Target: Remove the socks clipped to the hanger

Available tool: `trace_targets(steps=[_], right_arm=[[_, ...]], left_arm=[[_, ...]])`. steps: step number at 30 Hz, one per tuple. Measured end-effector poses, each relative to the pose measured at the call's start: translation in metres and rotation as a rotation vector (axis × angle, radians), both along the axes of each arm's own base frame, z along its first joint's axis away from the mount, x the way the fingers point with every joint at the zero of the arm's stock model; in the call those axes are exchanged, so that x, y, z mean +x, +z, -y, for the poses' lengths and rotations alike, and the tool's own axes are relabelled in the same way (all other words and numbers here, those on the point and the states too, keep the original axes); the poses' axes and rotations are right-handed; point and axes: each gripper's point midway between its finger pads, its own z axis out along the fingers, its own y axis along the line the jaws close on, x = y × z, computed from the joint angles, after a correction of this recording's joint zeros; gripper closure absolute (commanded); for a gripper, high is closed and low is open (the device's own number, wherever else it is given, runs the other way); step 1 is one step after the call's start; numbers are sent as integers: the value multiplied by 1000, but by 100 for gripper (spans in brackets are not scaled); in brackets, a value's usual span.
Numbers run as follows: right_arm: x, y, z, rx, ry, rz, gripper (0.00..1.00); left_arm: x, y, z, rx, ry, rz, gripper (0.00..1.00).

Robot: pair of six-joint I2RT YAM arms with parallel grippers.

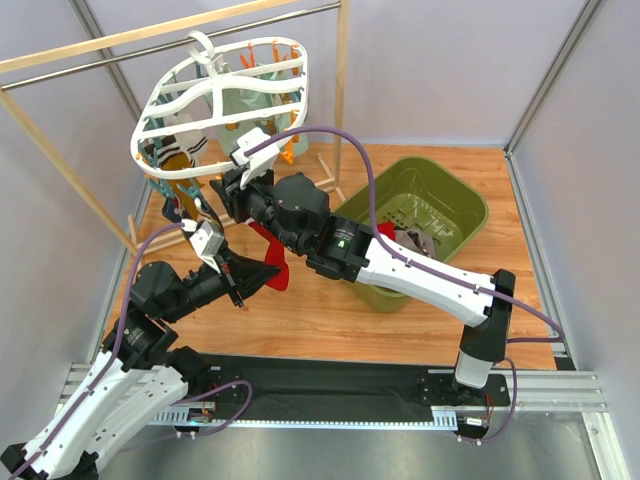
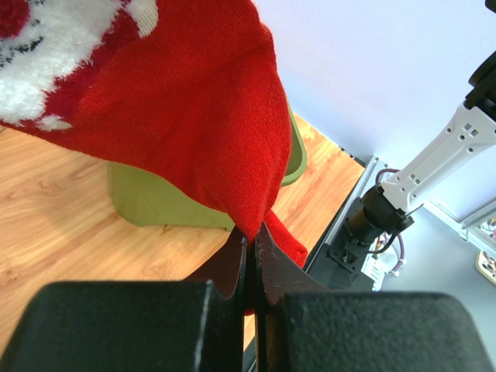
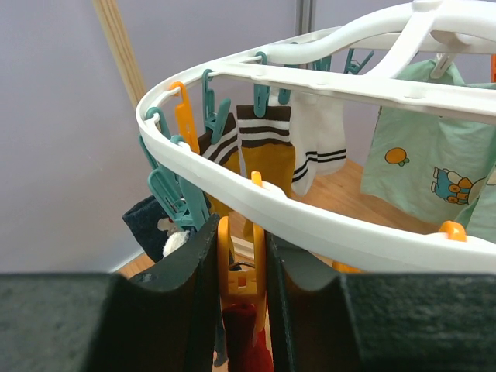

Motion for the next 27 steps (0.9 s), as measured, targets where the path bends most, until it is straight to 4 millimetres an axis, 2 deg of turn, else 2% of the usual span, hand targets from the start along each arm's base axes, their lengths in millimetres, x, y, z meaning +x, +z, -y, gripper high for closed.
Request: trace_targets(steps=[8,9,12,15,17,20,21,23,27], right_arm=[[0,2,0,7,0,2,99],[0,2,0,7,0,1,82],[0,2,0,10,1,-2,58],[0,2,0,16,0,-8,48],[-1,2,-1,18,1,-10,46],[0,2,0,17,1,-8,71],[0,2,0,19,-1,-10,87],[1,2,1,21,-7,-11,100],[1,4,1,32,-10,-16,100]], left_arm=[[-2,-5,-2,2,2,-2,100],[-2,-5,-2,1,2,-1,100],[-3,-5,-2,2,2,-2,100],[-3,-6,-2,2,2,-3,100],[-3,-6,-2,2,1,-3,100],[-3,-6,-2,2,1,-3,100],[-3,-6,-2,2,1,-3,100],[-3,-6,-2,2,2,-3,100],[-3,-6,-2,2,1,-3,100]])
